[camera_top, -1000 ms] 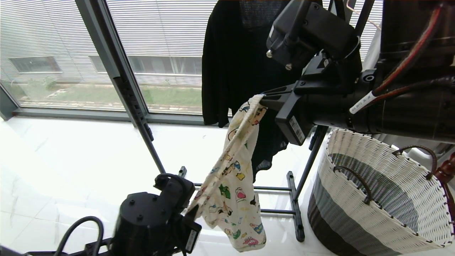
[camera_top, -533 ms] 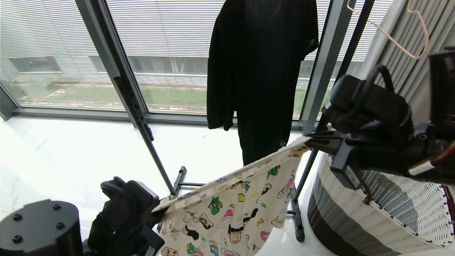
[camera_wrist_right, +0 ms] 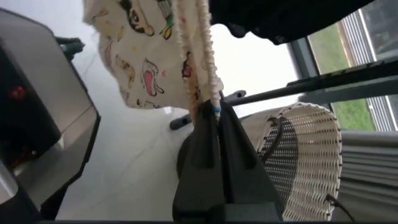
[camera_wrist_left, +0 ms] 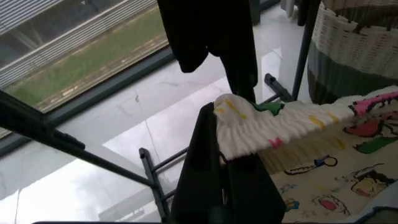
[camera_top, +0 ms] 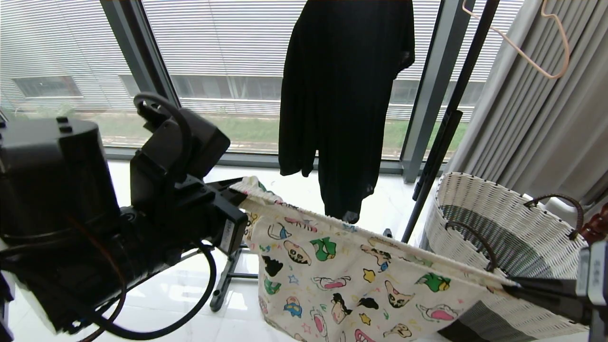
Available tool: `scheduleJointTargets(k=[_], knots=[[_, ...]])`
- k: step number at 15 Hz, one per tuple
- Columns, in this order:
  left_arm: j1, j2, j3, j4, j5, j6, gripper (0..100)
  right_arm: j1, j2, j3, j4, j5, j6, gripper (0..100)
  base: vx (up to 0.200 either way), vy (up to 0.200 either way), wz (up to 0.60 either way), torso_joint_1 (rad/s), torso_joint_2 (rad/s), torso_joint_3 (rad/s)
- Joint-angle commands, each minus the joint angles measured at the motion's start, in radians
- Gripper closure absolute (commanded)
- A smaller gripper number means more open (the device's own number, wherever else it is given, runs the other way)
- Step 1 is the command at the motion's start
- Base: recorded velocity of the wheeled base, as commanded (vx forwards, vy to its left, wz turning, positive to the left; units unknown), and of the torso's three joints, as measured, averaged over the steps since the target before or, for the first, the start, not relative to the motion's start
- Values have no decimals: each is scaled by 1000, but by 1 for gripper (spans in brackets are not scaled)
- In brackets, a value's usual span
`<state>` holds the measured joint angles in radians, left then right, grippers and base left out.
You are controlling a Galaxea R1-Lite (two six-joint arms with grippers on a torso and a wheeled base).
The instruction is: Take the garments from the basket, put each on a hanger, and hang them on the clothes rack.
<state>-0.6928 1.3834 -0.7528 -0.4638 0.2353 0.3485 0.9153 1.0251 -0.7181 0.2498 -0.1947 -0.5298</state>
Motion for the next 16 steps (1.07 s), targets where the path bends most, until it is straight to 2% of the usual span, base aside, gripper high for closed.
scheduleJointTargets(k=[1,3,4,6,7,10,12,16], knots=[[-11,72,-86,4,-2,-2,100,76,-92,72,31,0,-13,100,0,0,0,0,0,0],[-13,66,-63,4,2,-26,100,43,-91,72,19,-3,-3,100,0,0,0,0,0,0],[-25,54,-19,4,19,-89,100,-26,-89,68,-10,-3,10,100,0,0,0,0,0,0],[-105,22,75,7,124,-197,100,-170,-48,42,-136,-2,13,100,0,0,0,0,0,0],[-152,16,124,7,168,-223,100,-214,-10,12,-195,-2,14,100,0,0,0,0,0,0],[-294,13,251,16,206,-227,100,-231,124,-129,-247,-2,45,100,0,0,0,0,0,0],[-396,25,280,88,262,-220,100,-231,196,-201,-287,-2,45,100,0,0,0,0,0,0],[-445,42,274,90,262,-221,100,-231,233,-222,-296,-2,45,100,0,0,0,0,0,0]])
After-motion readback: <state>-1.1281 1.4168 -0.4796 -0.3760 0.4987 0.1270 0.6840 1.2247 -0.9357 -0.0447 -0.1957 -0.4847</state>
